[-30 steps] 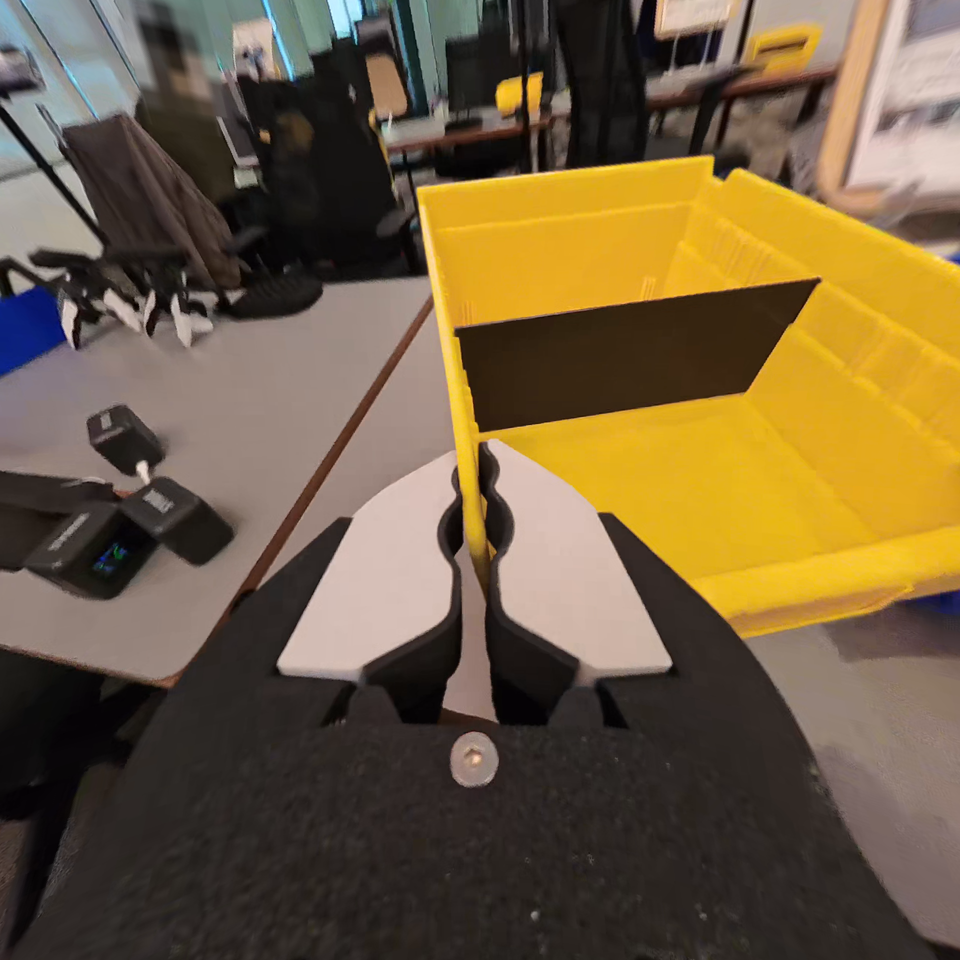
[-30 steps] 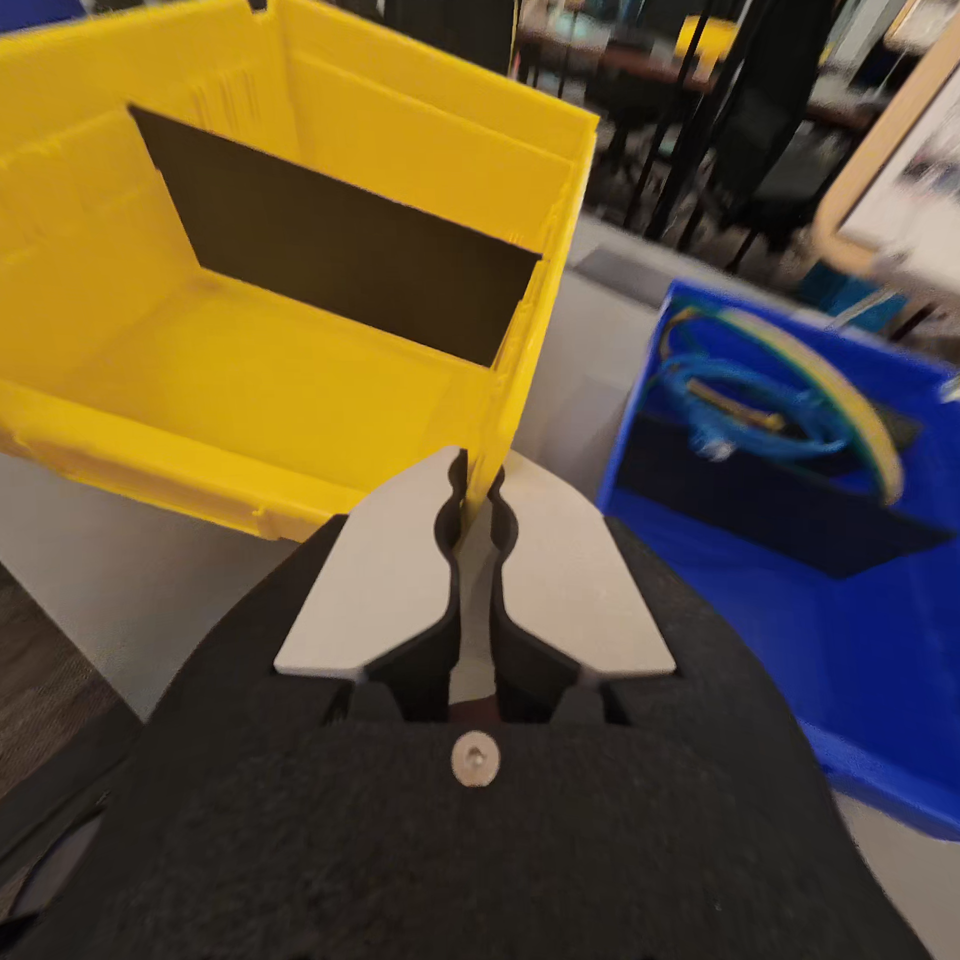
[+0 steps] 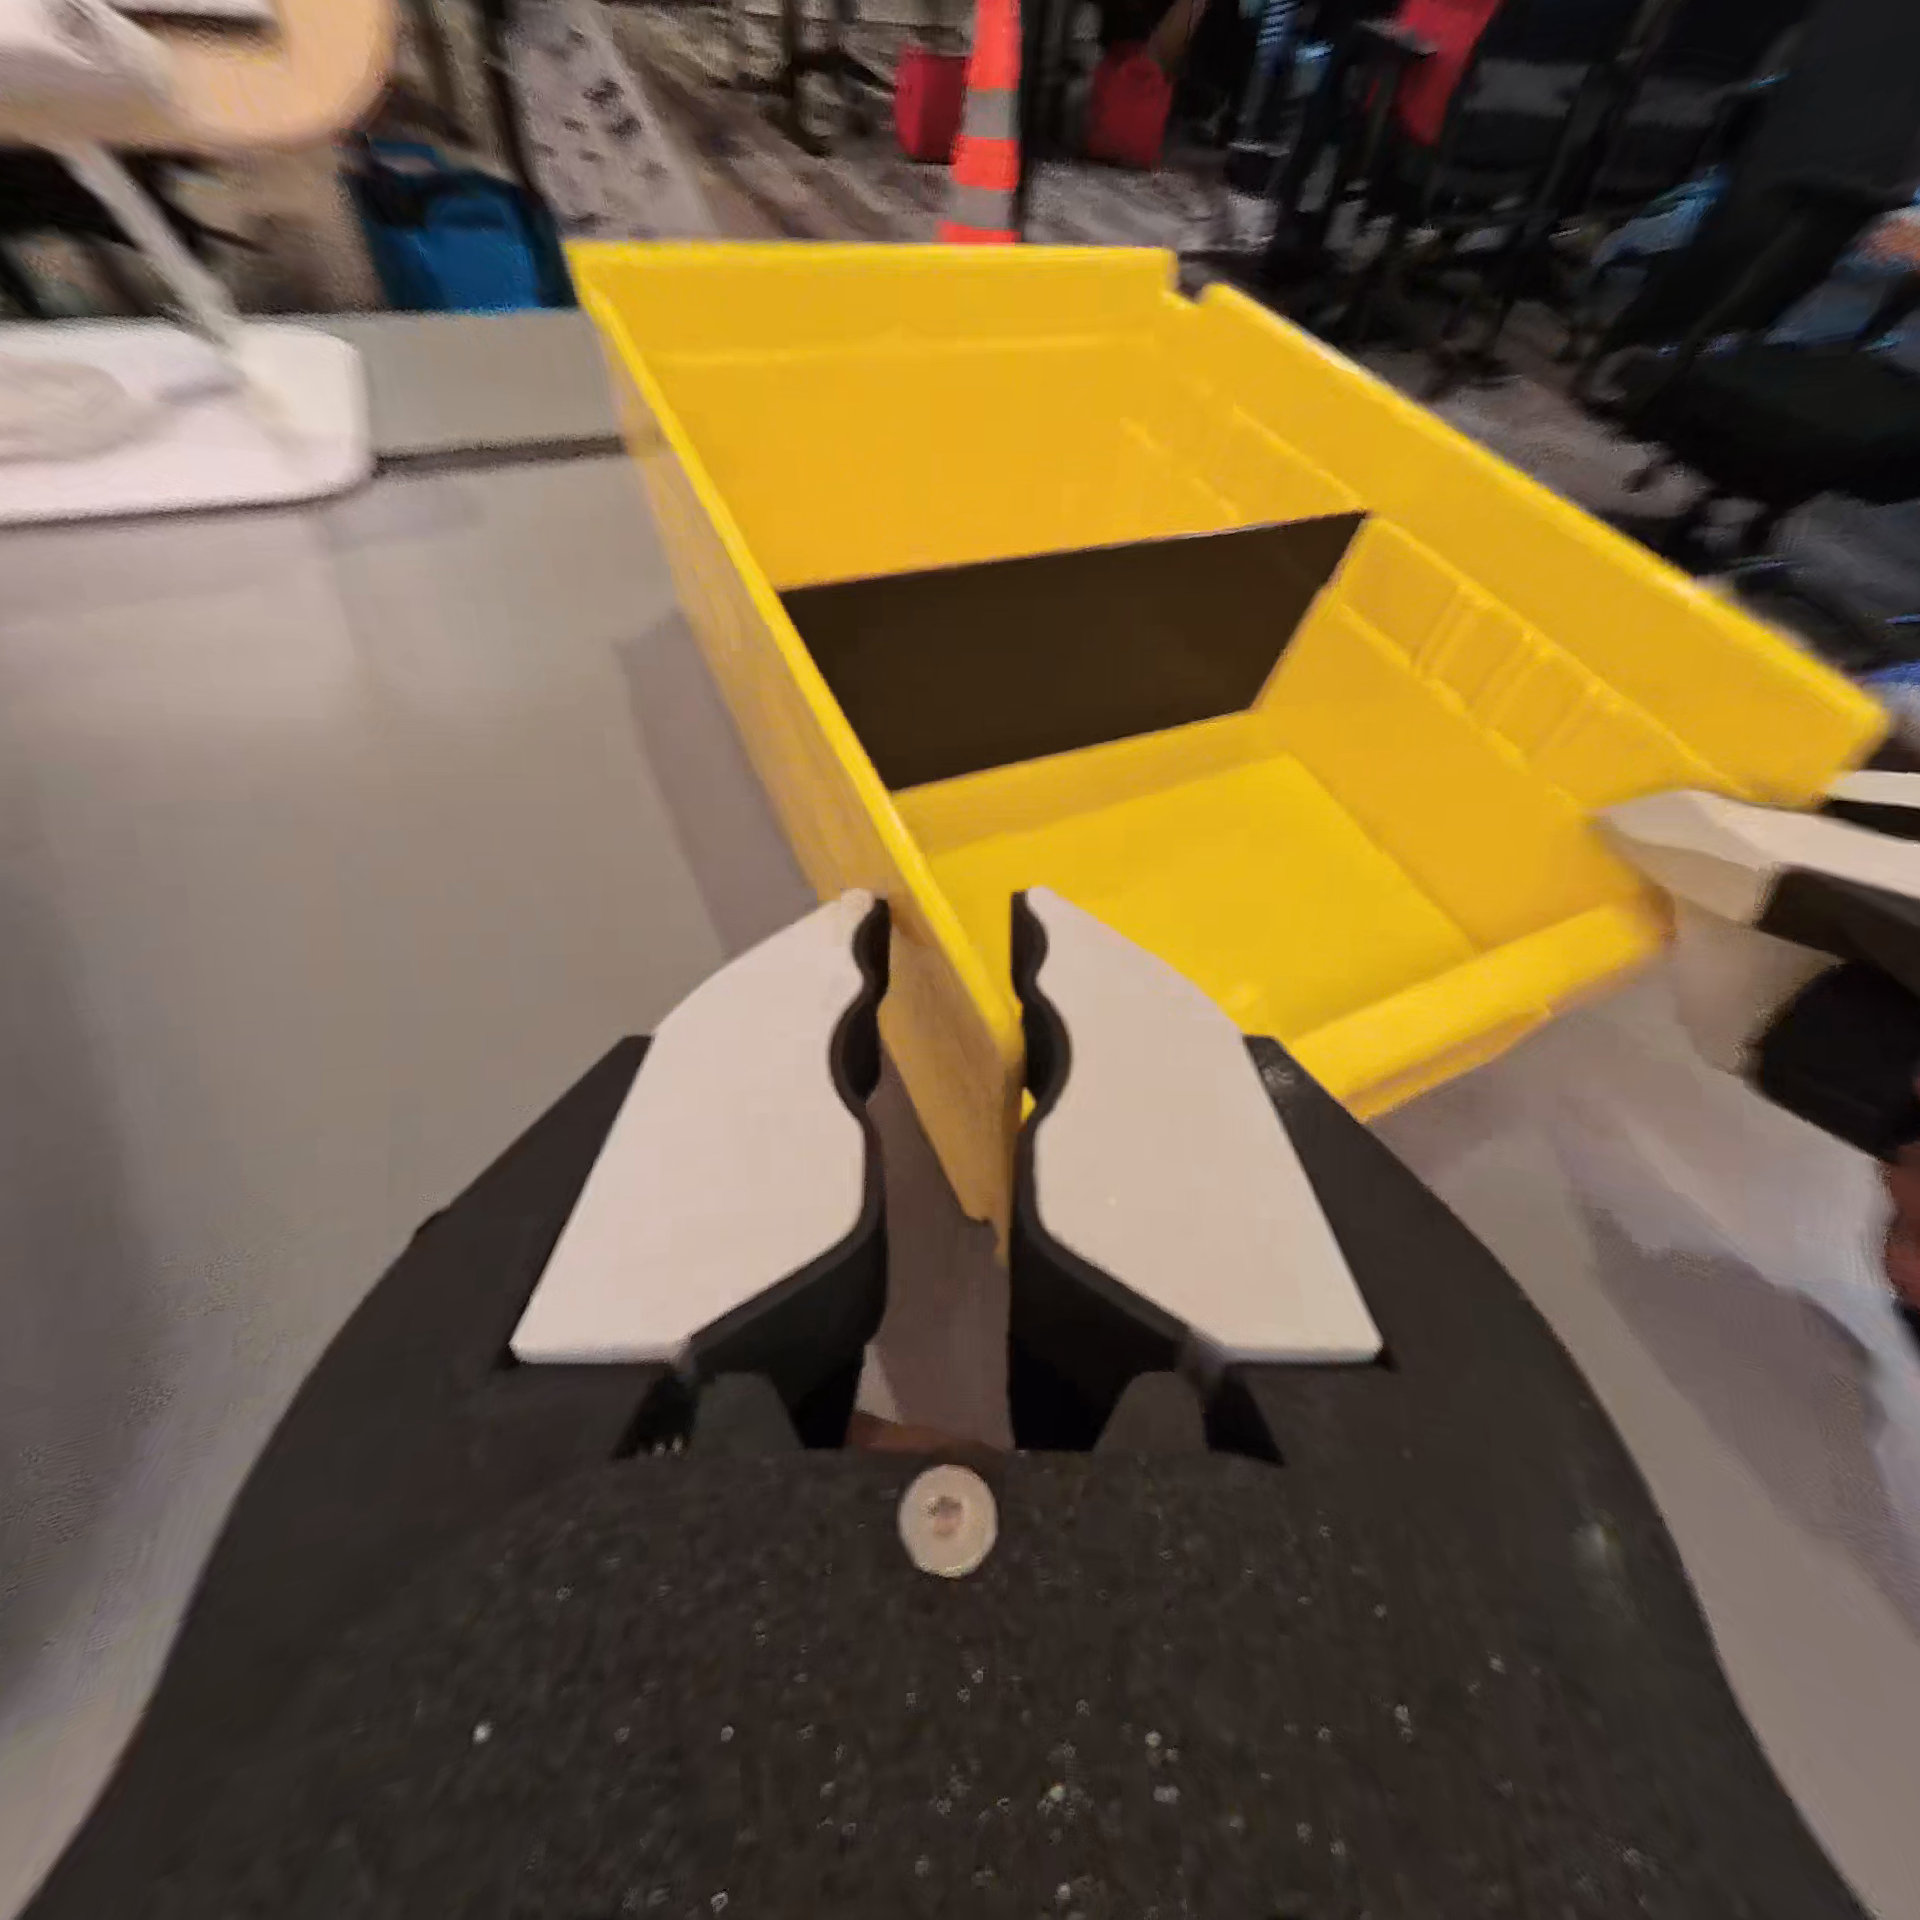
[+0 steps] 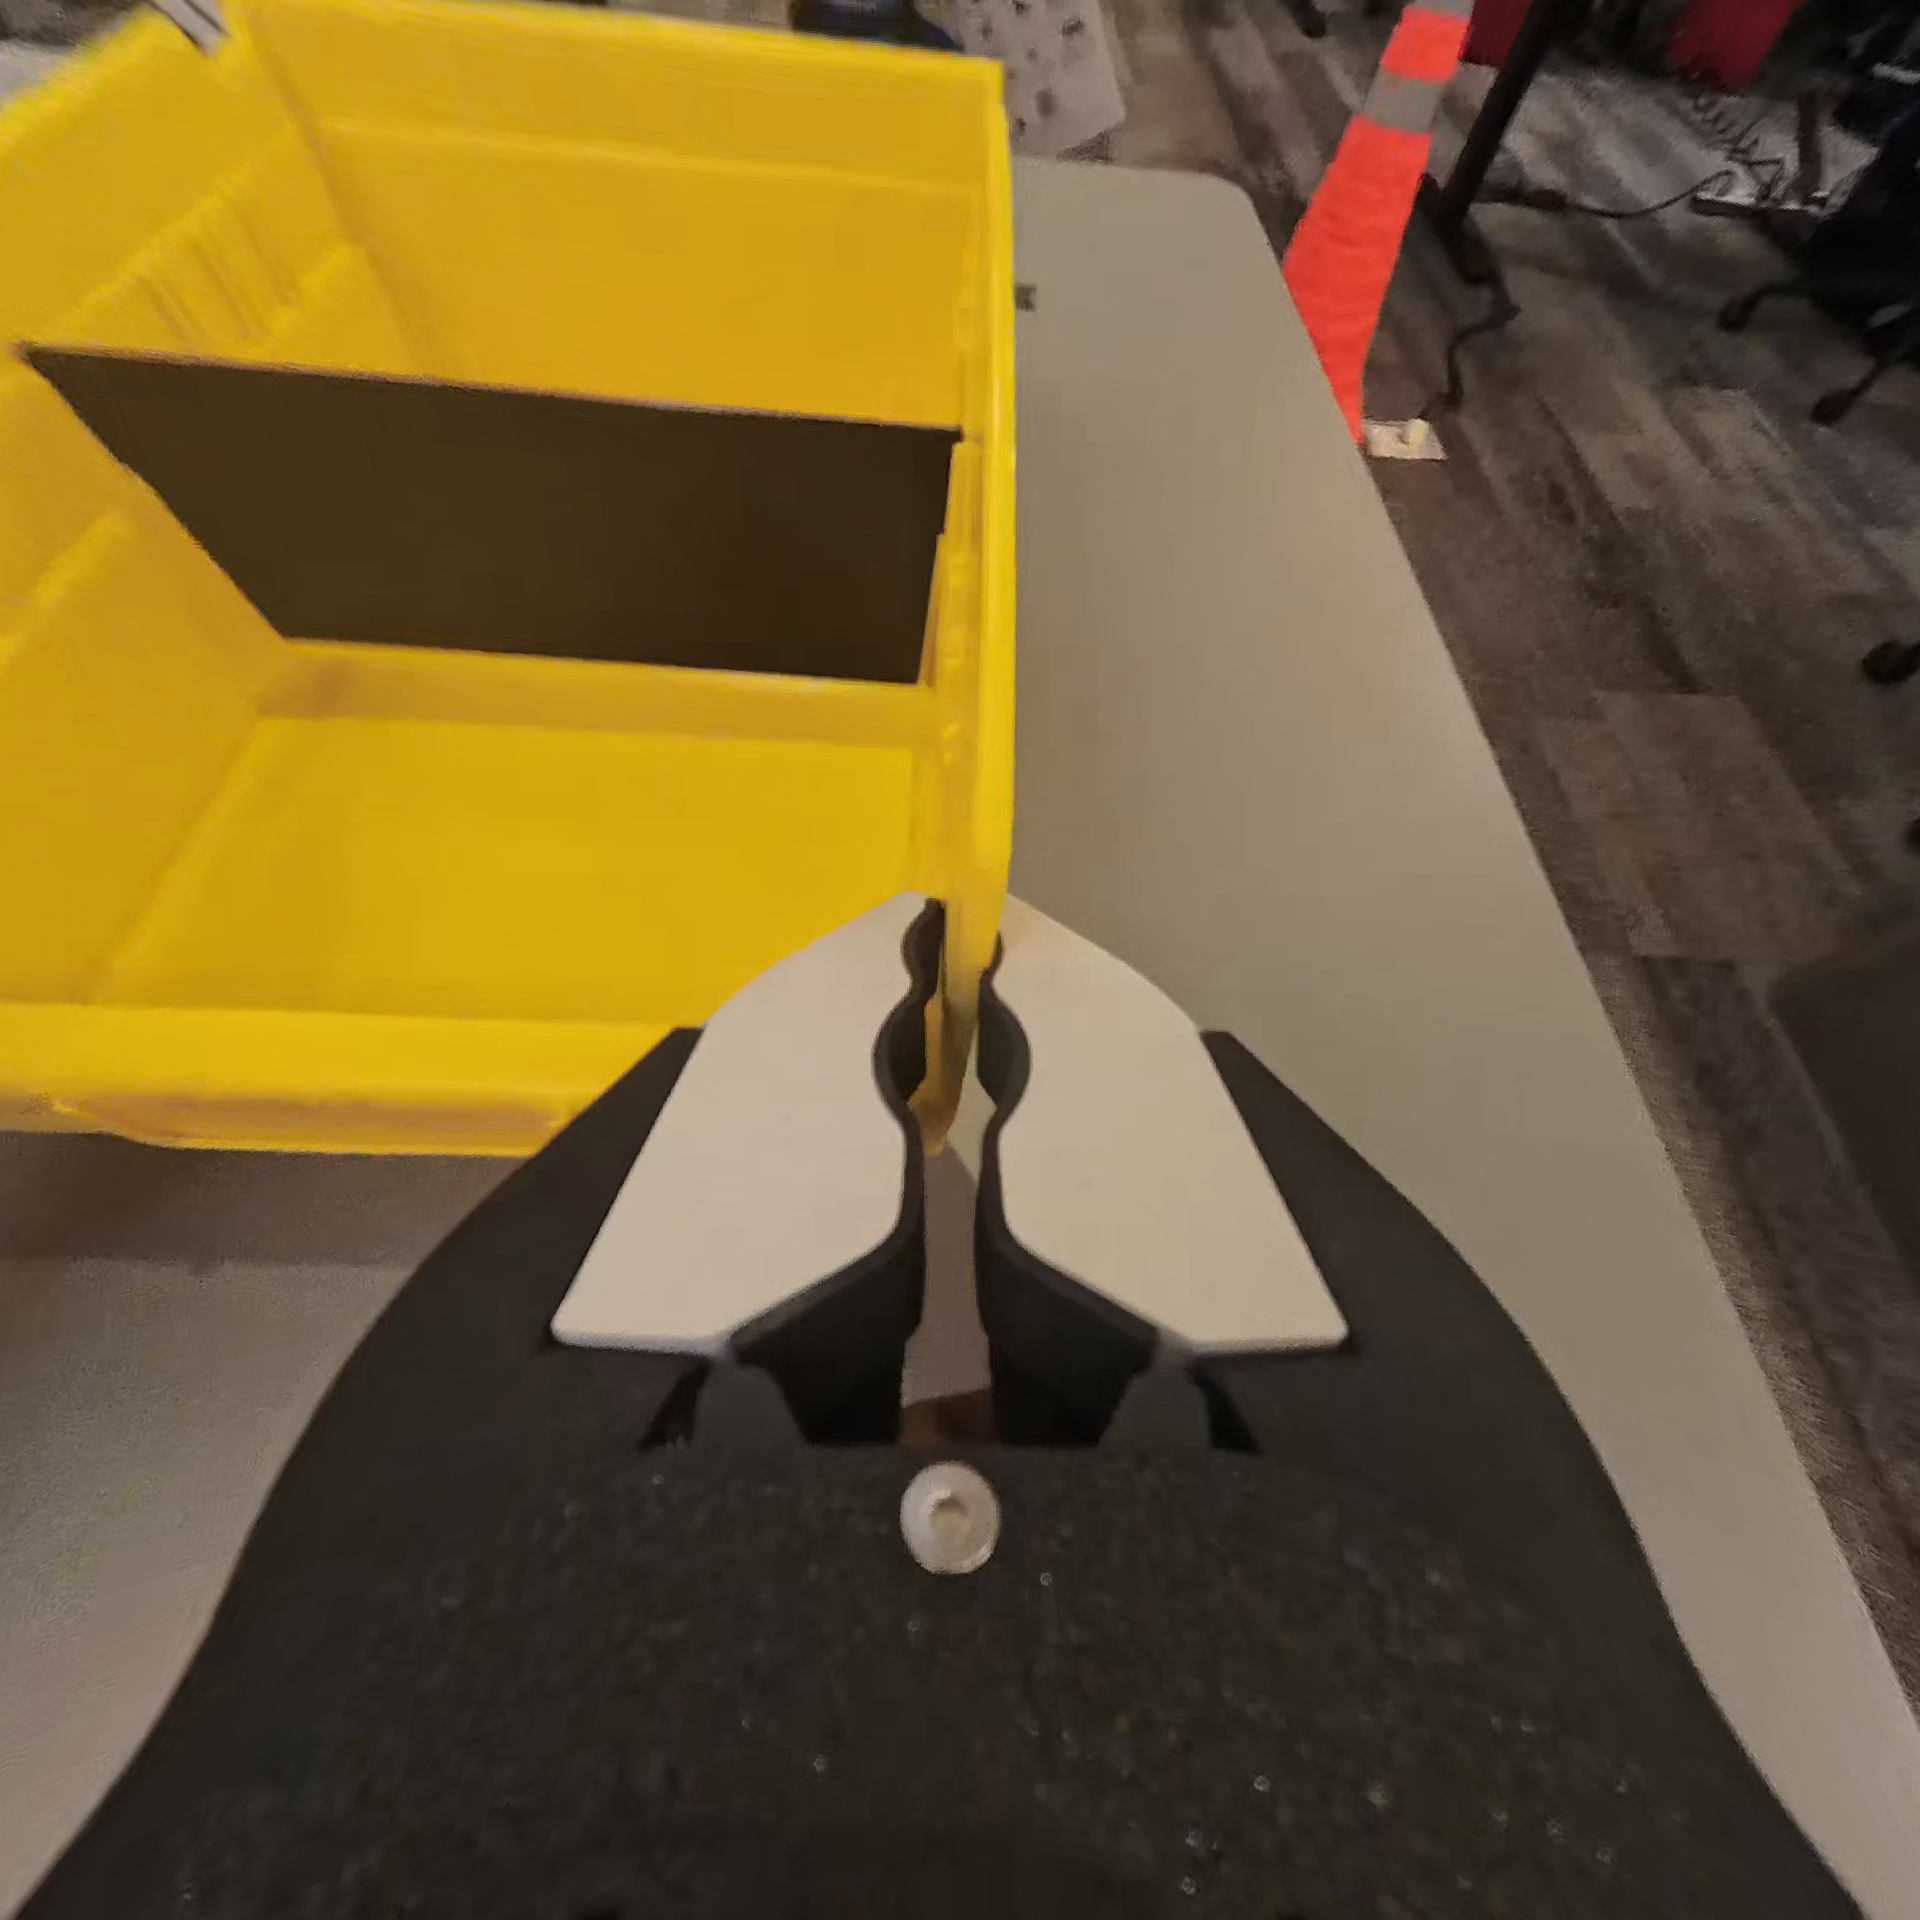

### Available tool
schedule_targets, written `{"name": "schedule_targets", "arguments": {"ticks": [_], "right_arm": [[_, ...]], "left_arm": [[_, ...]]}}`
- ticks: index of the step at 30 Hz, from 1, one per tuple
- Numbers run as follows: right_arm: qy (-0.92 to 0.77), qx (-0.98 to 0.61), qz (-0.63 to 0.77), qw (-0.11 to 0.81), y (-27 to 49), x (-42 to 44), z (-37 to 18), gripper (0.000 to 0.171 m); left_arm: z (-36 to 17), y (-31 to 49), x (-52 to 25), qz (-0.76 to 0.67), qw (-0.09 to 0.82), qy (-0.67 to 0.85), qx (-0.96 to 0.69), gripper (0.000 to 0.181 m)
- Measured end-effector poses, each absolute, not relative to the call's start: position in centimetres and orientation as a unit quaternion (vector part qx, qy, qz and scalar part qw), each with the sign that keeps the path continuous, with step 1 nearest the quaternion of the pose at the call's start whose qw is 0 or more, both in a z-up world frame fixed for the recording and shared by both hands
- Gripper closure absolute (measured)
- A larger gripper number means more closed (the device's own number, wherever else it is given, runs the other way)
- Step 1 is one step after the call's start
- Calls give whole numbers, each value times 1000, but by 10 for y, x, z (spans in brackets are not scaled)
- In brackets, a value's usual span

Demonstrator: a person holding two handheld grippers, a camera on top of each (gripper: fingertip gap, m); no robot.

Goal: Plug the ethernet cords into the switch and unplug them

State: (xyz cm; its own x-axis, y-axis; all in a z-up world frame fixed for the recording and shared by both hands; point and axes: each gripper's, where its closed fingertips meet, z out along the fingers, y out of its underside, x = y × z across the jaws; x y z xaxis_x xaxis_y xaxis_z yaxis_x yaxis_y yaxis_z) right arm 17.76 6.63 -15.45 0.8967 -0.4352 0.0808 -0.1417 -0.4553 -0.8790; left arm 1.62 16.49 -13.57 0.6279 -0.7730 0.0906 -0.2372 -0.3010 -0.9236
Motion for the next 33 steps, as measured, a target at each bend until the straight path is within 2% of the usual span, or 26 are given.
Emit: {"name": "schedule_targets", "arguments": {"ticks": [6, 8, 10, 13, 15, 16, 18, 20, 22, 23, 25, 26, 27, 28, 29, 30, 33], "right_arm": [[227, -831, -122, 493, 49, 181, -154, 165], [248, -824, -147, 488, 36, 188, -142, 148], [248, -805, -203, 500, 25, 192, -111, 136], [185, -766, -244, 566, 34, 163, -53, 140], [120, -761, -213, 601, 63, 117, -30, 140], [91, -766, -180, 611, 82, 88, -26, 140], [61, -765, -113, 631, 122, 27, -27, 132], [38, -763, -11, 645, 163, -49, -47, 129], [14, -777, 101, 621, 195, -125, -83, 103], [19, -792, 132, 596, 207, -150, -103, 99], [29, -812, 146, 565, 226, -177, -131, 95], [32, -824, 126, 552, 234, -180, -141, 100], [35, -838, 86, 538, 241, -178, -151, 122], [48, -849, 27, 526, 245, -167, -157, 145], [55, -852, -33, 519, 245, -156, -157, 164], [48, -851, -38, 522, 245, -158, -152, 167], [47, -846, -35, 529, 250, -190, -140, 166]], "left_arm": [[-132, 128, 14, -368, 407, 428, -718, 143], [-107, 120, -6, -412, 398, 447, -687, 143], [-68, 125, -47, -451, 428, 440, -648, 143], [-35, 168, -132, -411, 493, 420, -642, 138], [-39, 213, -198, -326, 533, 384, -679, 115], [-45, 235, -235, -278, 552, 351, -704, 109], [-62, 261, -302, -229, 570, 268, -742, 104], [-87, 267, -345, -232, 563, 200, -768, 110], [-110, 270, -348, -247, 515, 205, -795, 107], [-118, 276, -344, -238, 501, 217, -803, 106], [-135, 288, -332, -235, 478, 231, -814, 117], [-142, 292, -322, -249, 457, 234, -821, 118], [-147, 297, -319, -248, 448, 231, -827, 129], [-148, 304, -323, -229, 455, 230, -829, 154], [-146, 310, -329, -215, 467, 227, -827, 165], [-144, 314, -338, -200, 475, 222, -828, 172], [-129, 325, -372, -173, 493, 196, -830, 177]]}}
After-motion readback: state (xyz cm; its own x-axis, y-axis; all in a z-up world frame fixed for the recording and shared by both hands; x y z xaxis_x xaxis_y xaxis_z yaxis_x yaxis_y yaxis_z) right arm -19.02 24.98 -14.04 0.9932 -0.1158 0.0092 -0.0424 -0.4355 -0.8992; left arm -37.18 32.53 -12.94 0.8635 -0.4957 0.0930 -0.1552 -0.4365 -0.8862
